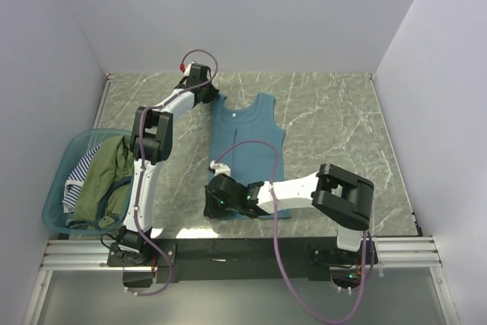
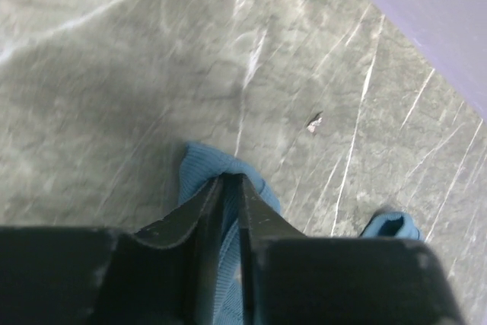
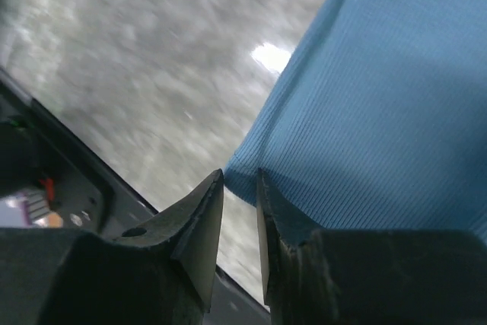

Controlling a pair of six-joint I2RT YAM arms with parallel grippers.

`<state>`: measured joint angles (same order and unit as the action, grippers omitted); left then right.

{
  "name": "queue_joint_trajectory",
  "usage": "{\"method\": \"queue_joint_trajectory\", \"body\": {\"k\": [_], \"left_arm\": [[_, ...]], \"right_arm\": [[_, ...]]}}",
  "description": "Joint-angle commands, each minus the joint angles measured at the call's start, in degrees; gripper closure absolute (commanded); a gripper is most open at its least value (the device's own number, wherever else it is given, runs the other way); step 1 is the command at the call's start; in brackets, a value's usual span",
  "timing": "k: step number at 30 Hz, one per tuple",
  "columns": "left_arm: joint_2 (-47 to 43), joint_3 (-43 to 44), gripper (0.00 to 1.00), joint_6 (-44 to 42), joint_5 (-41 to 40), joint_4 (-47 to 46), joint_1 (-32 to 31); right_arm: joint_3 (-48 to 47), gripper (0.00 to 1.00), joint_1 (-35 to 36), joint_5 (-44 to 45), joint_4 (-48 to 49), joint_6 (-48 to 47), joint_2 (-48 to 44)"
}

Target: Fold and stack the tank tops

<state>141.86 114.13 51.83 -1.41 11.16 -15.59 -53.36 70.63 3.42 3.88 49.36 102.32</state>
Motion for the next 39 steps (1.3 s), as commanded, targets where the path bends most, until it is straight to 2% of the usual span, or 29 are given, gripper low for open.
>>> {"method": "queue_joint_trajectory", "body": {"k": [1, 3, 4, 7, 10, 16, 18, 22, 23, 24, 26, 28, 30, 34, 39], "left_arm": [[0.2, 4.3, 0.77, -4.4, 1.0, -0.5, 0.8], [-1.1, 3.9, 0.71, -5.4, 1.8, -1.8, 1.5], [-2.0, 3.7, 0.65, -5.9, 2.1, -2.3, 1.8], [-7.0, 1.7, 0.55, -7.4, 4.2, -5.1, 2.8], [-11.9, 0.3, 0.49, -8.6, 5.5, -7.2, 2.9], [-21.2, -3.0, 0.46, -7.4, 4.9, -7.1, 2.9], [-23.4, -6.4, 0.48, -5.4, 4.3, -6.2, 2.6], [-31.3, -16.0, 0.53, -2.7, 2.0, -5.4, -0.5], [-32.6, -20.0, 0.54, -2.2, 1.7, -4.8, -2.9], [-33.9, -22.3, 0.56, -2.1, 1.6, -4.3, -4.3], [-37.8, -29.0, 0.58, -1.3, -2.4, -3.7, -8.7], [-41.7, -37.5, 0.6, -0.1, -2.8, -7.1, -12.0], [-43.6, -41.9, 0.62, 0.9, -4.4, -7.8, -17.3], [-46.2, -50.3, 0.65, 0.8, -6.8, -9.6, -25.9], [-47.1, -54.9, 0.69, 1.5, -7.8, -10.2, -33.8]], "right_arm": [[-3.8, 0.68, -1.5, -6.0, 3.9, -1.6, 2.8], [-4.6, 0.65, -2.3, -6.5, 5.3, -2.2, 3.0], [-4.7, 0.62, -2.4, -6.5, 5.8, -2.3, 2.6], [-5.0, 0.51, -2.6, -5.5, 6.8, -3.9, 0.3], [-5.3, 0.45, -2.6, -4.0, 5.4, -5.4, -3.7], [-1.1, 0.37, -6.4, 1.2, -0.3, -5.9, -18.3], [-0.1, 0.36, -8.6, 5.1, -5.9, -5.9, -21.4], [3.3, 0.37, -19.8, 7.0, -13.4, -6.6, -28.0], [3.7, 0.37, -25.3, 7.0, -15.3, -7.5, -28.6], [4.1, 0.38, -27.7, 6.7, -15.9, -8.2, -29.0], [4.1, 0.38, -35.1, 5.5, -16.4, -10.7, -29.1], [1.9, 0.39, -39.1, 4.6, -17.2, -12.4, -26.5], [-1.0, 0.42, -44.2, 3.8, -17.6, -14.8, -23.9], [-6.5, 0.45, -49.4, 1.0, -18.0, -17.7, -14.8], [-13.9, 0.45, -51.7, -0.7, -19.4, -20.3, -5.4]]}}
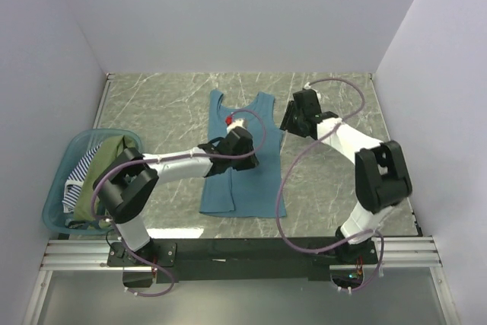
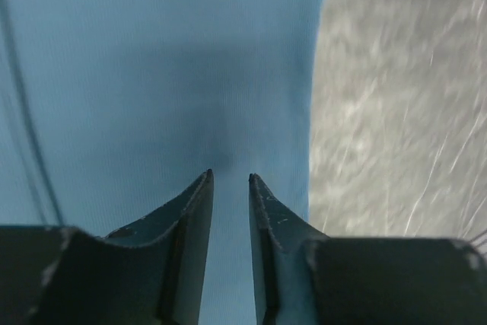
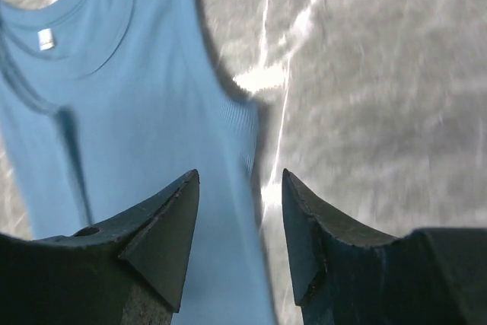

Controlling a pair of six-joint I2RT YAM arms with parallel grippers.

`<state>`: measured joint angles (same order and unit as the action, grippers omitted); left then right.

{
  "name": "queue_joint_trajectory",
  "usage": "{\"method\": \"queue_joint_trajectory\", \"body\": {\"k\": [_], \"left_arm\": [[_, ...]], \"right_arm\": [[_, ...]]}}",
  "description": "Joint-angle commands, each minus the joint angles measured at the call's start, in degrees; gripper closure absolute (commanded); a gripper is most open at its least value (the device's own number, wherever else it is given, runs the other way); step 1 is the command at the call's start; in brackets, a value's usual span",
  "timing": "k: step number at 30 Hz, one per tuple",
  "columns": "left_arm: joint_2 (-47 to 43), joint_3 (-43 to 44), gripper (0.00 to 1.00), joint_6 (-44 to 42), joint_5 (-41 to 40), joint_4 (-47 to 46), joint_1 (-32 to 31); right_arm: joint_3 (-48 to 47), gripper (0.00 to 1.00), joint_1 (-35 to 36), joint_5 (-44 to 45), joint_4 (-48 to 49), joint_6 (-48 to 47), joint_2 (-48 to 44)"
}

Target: Fold and stack the tank tops

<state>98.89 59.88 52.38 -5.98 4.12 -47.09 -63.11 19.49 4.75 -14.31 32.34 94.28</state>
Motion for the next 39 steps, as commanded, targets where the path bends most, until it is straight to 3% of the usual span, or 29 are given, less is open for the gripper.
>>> {"method": "queue_joint_trajectory", "body": {"k": [1, 4, 9, 13, 20, 28, 39], "left_arm": [[-4.0, -0.9, 0.7, 0.7, -3.6, -3.1, -4.7], [-3.8, -1.5, 0.72, 0.5, -5.5, -1.5, -7.7], [-4.5, -3.2, 0.71, 1.5, -6.1, -2.0, -12.8], [-3.8, -3.5, 0.69, 1.9, -7.1, -2.0, -17.5], [-0.5, -1.7, 0.6, 1.0, -8.5, -2.1, -23.7], [2.2, 1.6, 0.56, -0.5, -11.8, 1.3, -28.9], [9.5, 10.3, 0.61, 3.3, -24.6, 17.8, -36.3]], "right_arm": [[-4.8, 0.46, -1.0, -2.6, -0.5, -3.2, 5.0], [-7.3, 0.47, -1.2, -4.2, 0.0, -3.2, 9.2], [-8.3, 0.6, -1.4, -4.7, 0.2, -2.3, 13.6], [-7.3, 0.86, -1.6, -4.1, 1.1, -1.7, 14.6], [1.4, 1.0, -4.5, -4.6, 4.7, -0.5, 11.5], [8.9, 1.0, -5.9, -7.1, 8.0, 1.4, 4.2], [11.5, 1.0, -5.9, -7.7, 9.2, 2.6, 2.2]]}}
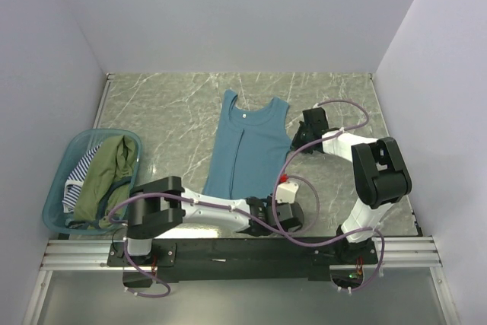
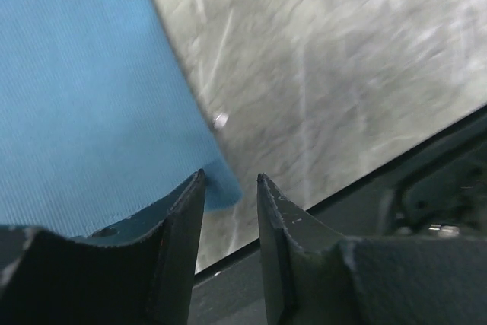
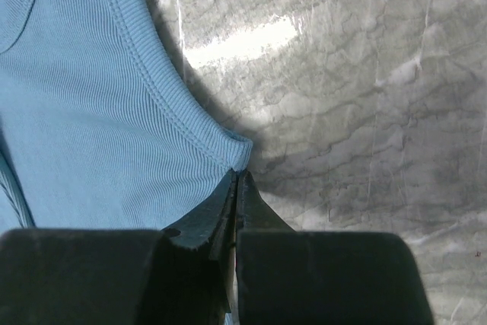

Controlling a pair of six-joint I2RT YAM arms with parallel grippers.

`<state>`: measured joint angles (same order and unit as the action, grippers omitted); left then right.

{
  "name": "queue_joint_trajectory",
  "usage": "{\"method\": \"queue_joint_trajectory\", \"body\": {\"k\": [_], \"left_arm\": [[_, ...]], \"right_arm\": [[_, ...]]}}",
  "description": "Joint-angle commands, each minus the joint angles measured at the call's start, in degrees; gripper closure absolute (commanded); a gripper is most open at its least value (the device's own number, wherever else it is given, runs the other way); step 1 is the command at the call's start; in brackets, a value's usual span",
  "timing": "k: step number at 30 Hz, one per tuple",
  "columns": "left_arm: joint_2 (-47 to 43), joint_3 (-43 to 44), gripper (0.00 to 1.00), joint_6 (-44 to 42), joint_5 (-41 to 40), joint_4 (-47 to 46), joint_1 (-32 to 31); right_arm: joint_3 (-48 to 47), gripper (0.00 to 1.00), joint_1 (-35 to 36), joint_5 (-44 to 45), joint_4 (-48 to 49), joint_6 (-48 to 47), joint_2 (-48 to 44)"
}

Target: Fold and stack the tank tops

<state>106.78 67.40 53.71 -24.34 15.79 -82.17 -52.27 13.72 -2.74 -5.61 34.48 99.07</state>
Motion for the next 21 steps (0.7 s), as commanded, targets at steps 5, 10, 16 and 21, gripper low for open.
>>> {"method": "queue_joint_trajectory", "body": {"k": [5, 10, 16, 21], "left_arm": [[4.3, 5.0, 0.62, 1.4, -7.7, 7.7, -2.5], [6.5, 6.3, 0.75, 2.6, -9.3, 10.0, -3.0], [-1.3, 1.6, 0.93, 3.7, -8.5, 7.3, -3.7], [-11.8, -6.5, 0.93, 5.3, -6.8, -0.4, -3.3]], "right_arm": [[0.5, 1.0, -0.2, -0.2, 0.1, 0.6, -3.3], [0.7, 1.0, -0.1, 0.3, -0.5, 0.2, -4.1], [0.2, 1.0, -0.1, 2.6, -2.7, -1.6, -6.2], [-1.9, 1.0, 0.5, 5.1, -4.9, -2.8, -6.9]]}}
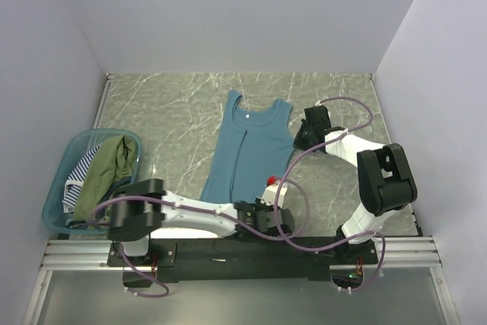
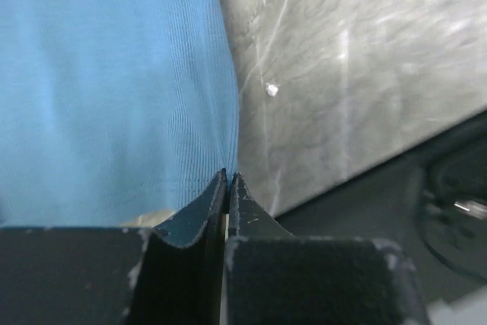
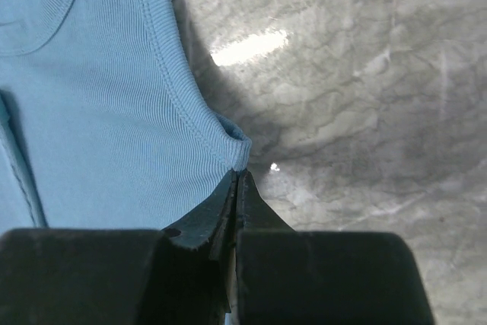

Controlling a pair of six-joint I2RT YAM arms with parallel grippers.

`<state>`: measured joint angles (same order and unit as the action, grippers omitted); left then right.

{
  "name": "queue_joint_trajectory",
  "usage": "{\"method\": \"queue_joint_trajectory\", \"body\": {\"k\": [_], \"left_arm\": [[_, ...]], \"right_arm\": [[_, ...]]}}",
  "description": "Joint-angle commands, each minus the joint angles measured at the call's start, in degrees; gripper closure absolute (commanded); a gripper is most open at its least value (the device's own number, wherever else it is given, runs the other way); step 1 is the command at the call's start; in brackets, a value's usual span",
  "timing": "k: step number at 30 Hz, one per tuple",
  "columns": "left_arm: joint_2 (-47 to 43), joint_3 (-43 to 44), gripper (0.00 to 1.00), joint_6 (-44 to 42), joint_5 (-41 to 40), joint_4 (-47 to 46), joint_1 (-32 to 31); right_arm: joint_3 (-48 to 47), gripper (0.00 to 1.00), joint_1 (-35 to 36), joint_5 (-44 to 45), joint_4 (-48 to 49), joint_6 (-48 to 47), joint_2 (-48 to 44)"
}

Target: Fold and stack the tank tops

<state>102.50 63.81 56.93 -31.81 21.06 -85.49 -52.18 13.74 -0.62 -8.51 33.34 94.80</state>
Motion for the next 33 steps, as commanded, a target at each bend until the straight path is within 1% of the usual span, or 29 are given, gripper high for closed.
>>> {"method": "queue_joint_trajectory", "body": {"k": [1, 5, 9, 13, 18, 19, 20, 25, 28, 33], "left_arm": [[-8.7, -3.7, 0.93, 3.0, 0.5, -5.9, 0.1], [-14.1, -8.1, 0.94, 5.3, 0.8, -7.3, 1.4], [-18.6, -13.4, 0.94, 8.3, 2.2, -9.8, 4.3], [-22.3, -17.7, 0.95, 10.4, 2.7, -10.6, 6.3], [-25.9, -22.1, 0.98, 15.7, 0.4, -7.3, 7.6], [-26.4, -22.7, 0.98, 16.1, 0.3, -6.9, 7.9], [-27.7, -24.0, 0.99, 16.7, 0.3, -6.5, 8.1], [-31.8, -27.2, 0.99, 19.5, -0.1, -3.8, 9.0], [-34.0, -28.6, 0.99, 20.9, -0.4, -1.4, 9.5], [-36.3, -31.7, 1.0, 20.7, 1.6, -1.5, 11.7]], "right_arm": [[-2.7, 1.0, 0.7, 3.0, -2.2, -1.7, -2.4], [-4.9, 1.0, 1.5, 3.2, -3.4, -1.8, -1.7], [-7.9, 1.0, 4.4, 4.9, -5.1, -1.4, -0.8], [-14.0, 1.0, 7.7, 6.7, -7.4, -1.1, 2.4], [-21.4, 1.0, 12.1, 9.1, -10.0, -0.6, 9.2], [-24.2, 1.0, 13.1, 9.4, -11.1, -0.5, 10.5], [-25.6, 1.0, 13.7, 9.5, -11.6, -0.5, 12.9], [-33.9, 1.0, 16.6, 11.3, -14.8, -0.3, 20.4], [-36.6, 1.0, 18.3, 12.6, -15.7, 0.1, 22.4], [-38.5, 1.0, 20.4, 14.4, -16.4, 0.1, 23.8]]}}
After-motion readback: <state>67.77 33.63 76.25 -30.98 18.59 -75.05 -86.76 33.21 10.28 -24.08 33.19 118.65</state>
